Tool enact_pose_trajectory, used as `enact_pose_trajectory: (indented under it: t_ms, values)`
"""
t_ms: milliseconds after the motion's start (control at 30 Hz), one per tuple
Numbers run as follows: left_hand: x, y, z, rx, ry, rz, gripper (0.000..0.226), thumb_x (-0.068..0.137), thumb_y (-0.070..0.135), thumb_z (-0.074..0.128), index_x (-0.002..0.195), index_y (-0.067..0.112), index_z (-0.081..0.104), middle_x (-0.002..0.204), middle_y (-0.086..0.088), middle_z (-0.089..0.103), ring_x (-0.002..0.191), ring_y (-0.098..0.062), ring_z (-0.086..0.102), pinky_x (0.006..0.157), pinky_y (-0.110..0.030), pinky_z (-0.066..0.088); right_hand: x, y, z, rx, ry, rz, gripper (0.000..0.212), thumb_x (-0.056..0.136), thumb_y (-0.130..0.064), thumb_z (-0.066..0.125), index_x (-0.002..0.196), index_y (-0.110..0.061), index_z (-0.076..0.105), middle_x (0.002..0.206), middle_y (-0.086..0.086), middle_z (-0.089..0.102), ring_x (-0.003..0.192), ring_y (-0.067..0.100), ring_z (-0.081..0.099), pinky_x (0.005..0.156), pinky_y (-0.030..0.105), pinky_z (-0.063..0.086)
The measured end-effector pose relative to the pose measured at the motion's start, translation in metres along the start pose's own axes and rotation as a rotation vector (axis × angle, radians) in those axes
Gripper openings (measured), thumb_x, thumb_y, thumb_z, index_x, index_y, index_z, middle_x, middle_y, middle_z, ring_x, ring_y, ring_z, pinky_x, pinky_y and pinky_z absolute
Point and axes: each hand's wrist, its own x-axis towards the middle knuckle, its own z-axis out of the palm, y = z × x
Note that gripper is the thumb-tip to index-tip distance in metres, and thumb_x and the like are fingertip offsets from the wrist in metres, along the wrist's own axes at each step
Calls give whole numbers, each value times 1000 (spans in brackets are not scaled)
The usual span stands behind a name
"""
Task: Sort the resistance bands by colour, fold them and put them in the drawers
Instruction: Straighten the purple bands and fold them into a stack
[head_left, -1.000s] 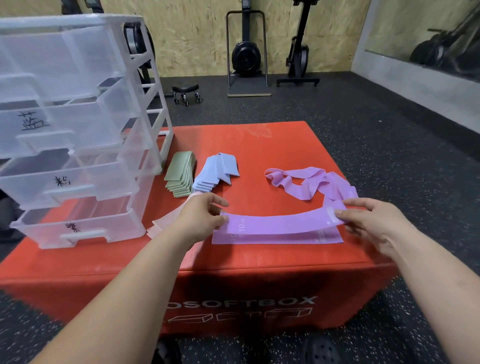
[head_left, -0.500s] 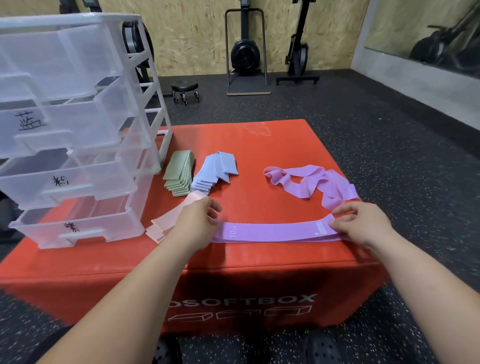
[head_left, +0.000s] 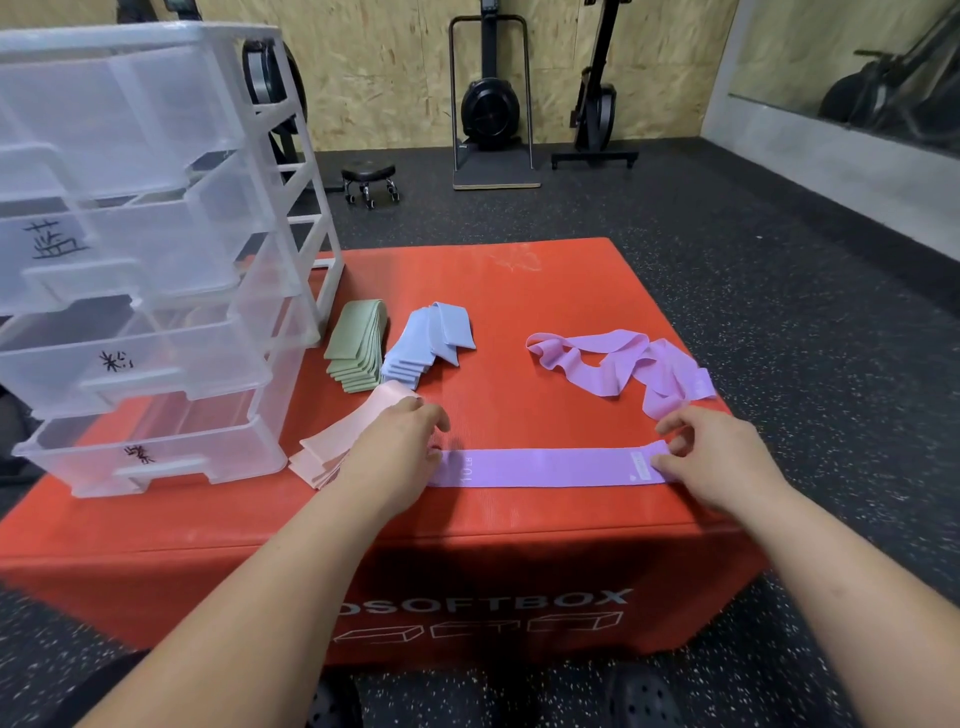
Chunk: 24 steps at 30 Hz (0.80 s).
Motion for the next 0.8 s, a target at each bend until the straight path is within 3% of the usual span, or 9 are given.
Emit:
enact_pose_trajectory:
  t_ms: [133, 267, 367, 500, 600, 700, 800]
  values:
    - [0, -4, -11, 37, -52, 44, 40, 90, 27, 72, 128, 31, 65, 125, 10, 61, 113, -16, 60, 87, -38, 54, 3, 5, -14, -23, -64, -102, 47, 69, -19, 91, 109, -33, 72, 97, -17, 71, 82, 11, 67, 86, 34, 55]
    - [-6, -13, -17, 41, -190, 141, 59, 81, 43, 86, 134, 38, 61, 123, 14, 58, 112, -10, 55, 87, -33, 50, 4, 14, -20, -144, -239, -267, 56, 71, -28, 92, 121, -40, 69, 120, -26, 66, 105, 3, 64, 96, 28, 50]
    - [-8, -16, -16, 24, -177, 163, 57, 81, 41, 87, 133, 37, 64, 124, 15, 59, 116, -9, 53, 89, -28, 44, 6, 19, -16, -202, -244, -302, 50, 74, -33, 89, 117, -46, 68, 119, -27, 67, 109, 5, 63, 99, 33, 51]
    - [-8, -17, -16, 30, -137, 174, 48, 82, 39, 87, 125, 38, 66, 111, 22, 54, 105, -4, 49, 81, -24, 37, 8, 18, -16, -194, -228, -315, 44, 75, -34, 88, 111, -49, 68, 114, -26, 68, 103, 4, 63, 95, 33, 53]
    - [-8, -17, -15, 23, -140, 168, 48, 81, 39, 87, 125, 39, 66, 109, 22, 52, 107, -5, 49, 82, -24, 37, 9, 18, -16, -202, -237, -302, 45, 74, -36, 89, 112, -48, 68, 115, -25, 68, 101, 4, 63, 94, 33, 53]
    - [-8, -18, -13, 17, -149, 171, 48, 81, 41, 85, 125, 40, 66, 112, 20, 55, 122, -9, 52, 88, -27, 42, 10, 18, -15, -222, -243, -309, 45, 73, -38, 88, 110, -50, 66, 115, -25, 67, 101, 3, 63, 94, 33, 53]
    - [-6, -18, -12, 5, -148, 169, 51, 81, 48, 85, 127, 39, 66, 114, 17, 56, 121, -10, 51, 91, -31, 47, 10, 16, -16, -208, -244, -334, 43, 74, -42, 86, 113, -46, 68, 116, -28, 65, 107, 1, 62, 96, 32, 52]
